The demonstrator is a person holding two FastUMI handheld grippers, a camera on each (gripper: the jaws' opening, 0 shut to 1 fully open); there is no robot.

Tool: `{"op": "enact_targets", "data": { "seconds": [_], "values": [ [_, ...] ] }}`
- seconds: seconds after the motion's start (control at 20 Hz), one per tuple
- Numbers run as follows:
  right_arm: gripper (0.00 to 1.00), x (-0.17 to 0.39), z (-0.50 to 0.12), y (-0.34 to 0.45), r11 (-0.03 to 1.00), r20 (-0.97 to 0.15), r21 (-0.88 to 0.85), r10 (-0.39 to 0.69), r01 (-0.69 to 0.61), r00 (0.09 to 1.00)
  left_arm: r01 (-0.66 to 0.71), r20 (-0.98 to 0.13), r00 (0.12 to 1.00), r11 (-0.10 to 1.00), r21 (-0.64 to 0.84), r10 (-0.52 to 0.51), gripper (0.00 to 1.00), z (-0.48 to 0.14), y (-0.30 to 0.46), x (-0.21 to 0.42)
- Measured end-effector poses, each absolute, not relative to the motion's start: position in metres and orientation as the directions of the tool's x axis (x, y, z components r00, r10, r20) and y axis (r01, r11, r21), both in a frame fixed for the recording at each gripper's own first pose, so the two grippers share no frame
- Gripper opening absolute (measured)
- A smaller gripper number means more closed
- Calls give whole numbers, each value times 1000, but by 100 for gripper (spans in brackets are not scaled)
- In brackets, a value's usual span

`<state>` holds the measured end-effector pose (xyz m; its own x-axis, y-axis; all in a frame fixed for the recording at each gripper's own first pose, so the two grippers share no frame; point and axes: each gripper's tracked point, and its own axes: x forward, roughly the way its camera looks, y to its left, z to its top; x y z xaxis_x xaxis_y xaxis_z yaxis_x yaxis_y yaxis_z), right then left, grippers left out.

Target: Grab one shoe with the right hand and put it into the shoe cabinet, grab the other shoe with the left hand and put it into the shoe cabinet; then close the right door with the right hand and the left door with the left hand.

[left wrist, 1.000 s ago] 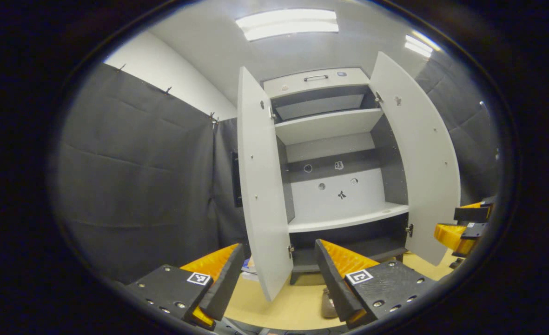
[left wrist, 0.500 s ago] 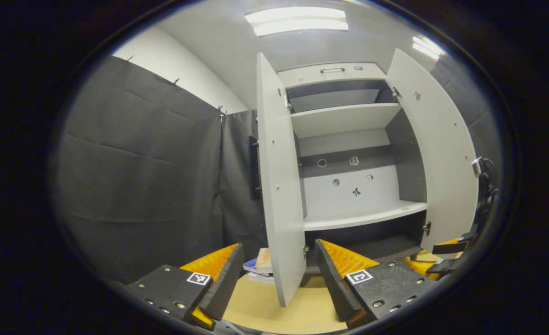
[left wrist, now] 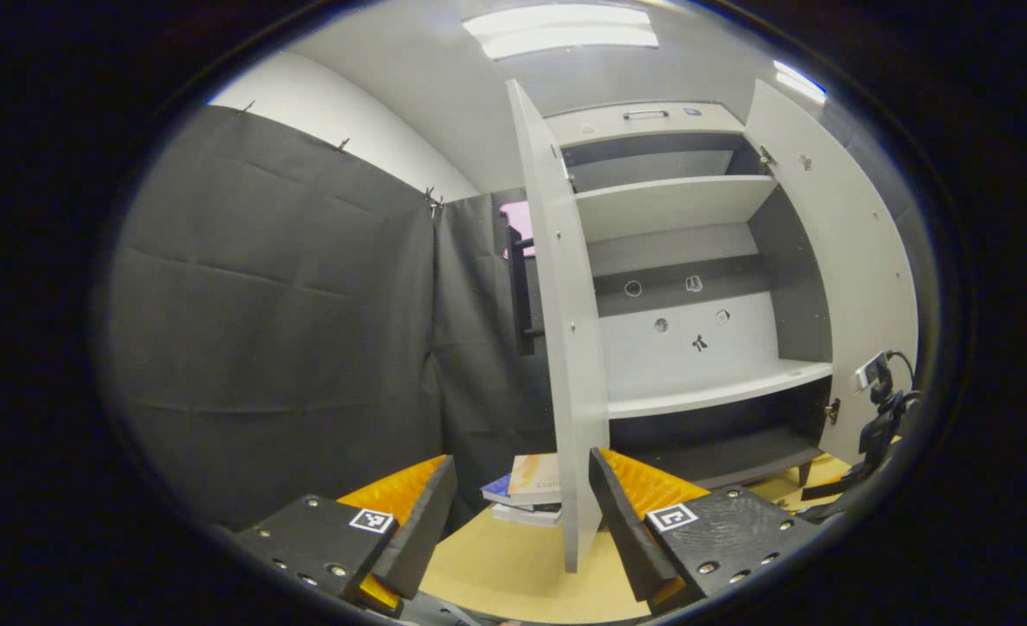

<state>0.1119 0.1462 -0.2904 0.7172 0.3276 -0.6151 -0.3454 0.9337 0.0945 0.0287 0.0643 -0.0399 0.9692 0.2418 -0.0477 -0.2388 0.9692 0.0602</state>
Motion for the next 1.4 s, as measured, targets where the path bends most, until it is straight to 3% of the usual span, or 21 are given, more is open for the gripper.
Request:
{"op": "enact_targets", "data": {
  "seconds": [0.05,0.65,0.7,0.75,0.8,0.9,1.0,1.1,1.15,1.2,1.25,1.3,1.35,1.4],
  "values": [
    [98,112,-301,147,935,-641,98,321,-341,698,-238,-53,969,969,63,241,89,-42,66,32],
    [96,123,-383,146,958,-798,92,234,-271,555,-243,-81,965,967,75,248,89,-57,81,43],
    [84,129,-391,147,959,-802,91,230,-267,552,-245,-82,964,966,77,251,89,-57,81,41],
    [80,130,-391,145,961,-805,83,220,-263,551,-248,-83,963,965,79,255,89,-58,83,39],
    [66,131,-394,146,962,-808,84,218,-259,547,-252,-82,963,964,81,258,89,-57,84,39],
    [60,133,-400,150,961,-817,85,218,-263,534,-256,-81,962,963,83,262,89,-56,84,37],
    [64,137,-407,149,963,-824,53,192,-265,533,-256,-80,962,963,82,262,89,-55,83,34],
    [27,143,-412,135,972,-825,1,133,-234,549,-252,-77,963,964,82,258,89,-54,81,34],
    [19,143,-408,135,978,-821,14,130,-209,555,-249,-74,964,965,82,255,89,-53,79,33],
    [12,143,-409,131,979,-829,-2,113,-205,548,-246,-70,965,966,82,252,82,-51,77,32],
    [12,144,-405,131,980,-820,0,112,-197,561,-242,-66,967,967,81,248,82,-51,75,31],
    [2,143,-407,130,977,-820,-6,117,-212,561,-237,-62,968,968,79,242,82,-48,73,31],
    [2,141,-400,130,975,-813,-7,124,-222,569,-233,-56,970,969,79,238,82,-47,70,30],
    [2,141,-395,130,974,-807,-7,129,-228,577,-228,-49,971,970,79,232,89,-45,68,30]
  ]
}}
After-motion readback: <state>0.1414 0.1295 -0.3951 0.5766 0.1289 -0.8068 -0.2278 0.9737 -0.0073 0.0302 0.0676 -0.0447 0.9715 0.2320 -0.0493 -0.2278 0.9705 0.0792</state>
